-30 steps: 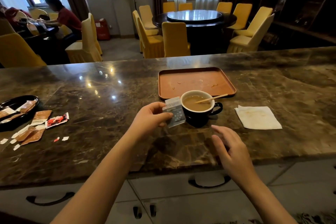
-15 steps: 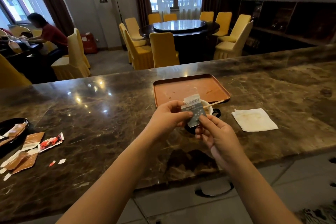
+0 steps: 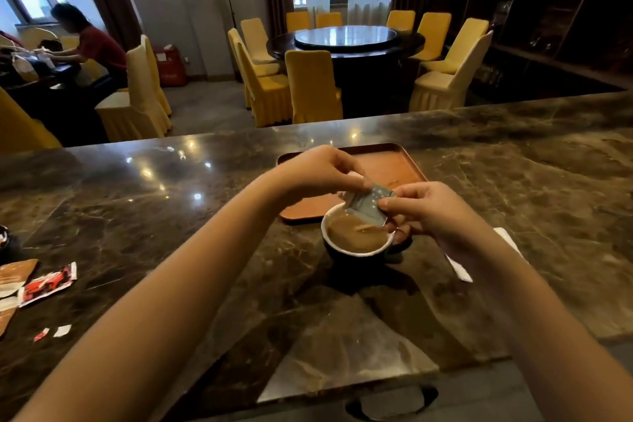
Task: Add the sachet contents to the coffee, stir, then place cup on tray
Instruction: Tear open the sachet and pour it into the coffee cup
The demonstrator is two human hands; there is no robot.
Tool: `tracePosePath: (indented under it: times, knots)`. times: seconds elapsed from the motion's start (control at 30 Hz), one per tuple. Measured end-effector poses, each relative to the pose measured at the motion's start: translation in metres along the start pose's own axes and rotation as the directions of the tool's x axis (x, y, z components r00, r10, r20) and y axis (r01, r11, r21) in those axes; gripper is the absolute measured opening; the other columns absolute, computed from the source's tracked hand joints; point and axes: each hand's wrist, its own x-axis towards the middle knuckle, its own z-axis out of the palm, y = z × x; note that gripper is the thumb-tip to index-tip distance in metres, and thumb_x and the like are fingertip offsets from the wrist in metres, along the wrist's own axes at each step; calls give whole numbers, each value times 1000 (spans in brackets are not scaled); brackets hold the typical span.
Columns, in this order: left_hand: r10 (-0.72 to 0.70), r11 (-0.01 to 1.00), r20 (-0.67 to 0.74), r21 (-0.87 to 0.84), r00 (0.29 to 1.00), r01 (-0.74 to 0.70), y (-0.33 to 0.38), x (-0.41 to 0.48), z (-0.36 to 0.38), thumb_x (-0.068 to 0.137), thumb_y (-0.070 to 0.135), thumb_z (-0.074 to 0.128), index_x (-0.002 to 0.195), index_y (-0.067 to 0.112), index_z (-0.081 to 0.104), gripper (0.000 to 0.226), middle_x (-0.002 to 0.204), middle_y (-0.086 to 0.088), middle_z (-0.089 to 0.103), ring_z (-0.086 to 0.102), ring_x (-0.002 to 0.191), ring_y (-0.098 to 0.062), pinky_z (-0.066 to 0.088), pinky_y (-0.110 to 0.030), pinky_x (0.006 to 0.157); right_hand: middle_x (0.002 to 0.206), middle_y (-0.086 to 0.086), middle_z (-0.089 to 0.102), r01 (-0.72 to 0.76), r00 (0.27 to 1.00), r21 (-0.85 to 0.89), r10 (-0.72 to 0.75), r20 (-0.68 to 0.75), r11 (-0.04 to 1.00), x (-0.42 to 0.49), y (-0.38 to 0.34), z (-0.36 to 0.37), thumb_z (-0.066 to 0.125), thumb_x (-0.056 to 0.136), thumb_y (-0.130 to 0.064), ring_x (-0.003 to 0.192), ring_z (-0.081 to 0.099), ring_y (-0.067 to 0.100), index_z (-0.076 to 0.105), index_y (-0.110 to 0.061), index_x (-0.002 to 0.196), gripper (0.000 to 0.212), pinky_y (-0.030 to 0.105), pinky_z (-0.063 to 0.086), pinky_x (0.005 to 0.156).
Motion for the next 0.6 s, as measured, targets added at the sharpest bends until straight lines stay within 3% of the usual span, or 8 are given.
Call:
tracePosePath:
  times: [0.2,0.3,0.4,0.43,0.53,0.6]
  knots:
    - [-62,998,5,-18,998,62,-6,30,-6,80,27,65,79,13,68,14,66,4,60,45,59,-6,37,-19,57,53,-3,63,89,995,-151,-82,50,985,37,-6,-25,65,79,-14,48,58,6,65,-9,67,14,16,49,48]
    - [-96,994,-7,-44,995,95,-15,36,-4,79,27,65,79,11,67,16,68,2,60,47,57,-4,38,-19,57,54,-6,65,123,991,-167,-111,74,978,52,-1,-28,65,80,-17,48,57,2,65,-9,71,11,13,47,48]
    - [-116,990,-22,-79,993,114,-24,38,0,80,25,65,76,14,67,12,67,4,61,51,54,4,42,-9,53,69,1,67,163,985,-174,-150,84,971,64,8,-29,64,80,-19,53,59,2,67,-7,79,13,13,47,50]
    - [-124,989,-21,-85,992,122,-26,39,3,80,25,65,80,12,68,13,72,0,64,53,59,3,44,-11,58,71,2,67,173,983,-175,-160,84,969,66,11,-28,64,80,-19,53,59,1,68,-6,81,14,12,47,50]
    - [-149,987,-52,-73,987,145,-32,40,13,80,24,65,91,5,69,22,93,-15,70,63,85,-24,51,-32,85,67,-4,67,183,981,-171,-169,90,968,72,16,-28,63,81,-19,53,59,0,68,-7,82,13,10,46,50]
    - [-155,986,-99,-75,983,148,-35,41,18,79,24,65,91,4,69,23,95,-17,70,64,93,-29,50,-42,92,67,-3,67,192,979,-177,-176,105,965,74,19,-29,62,82,-19,54,58,1,68,-7,84,14,10,47,50]
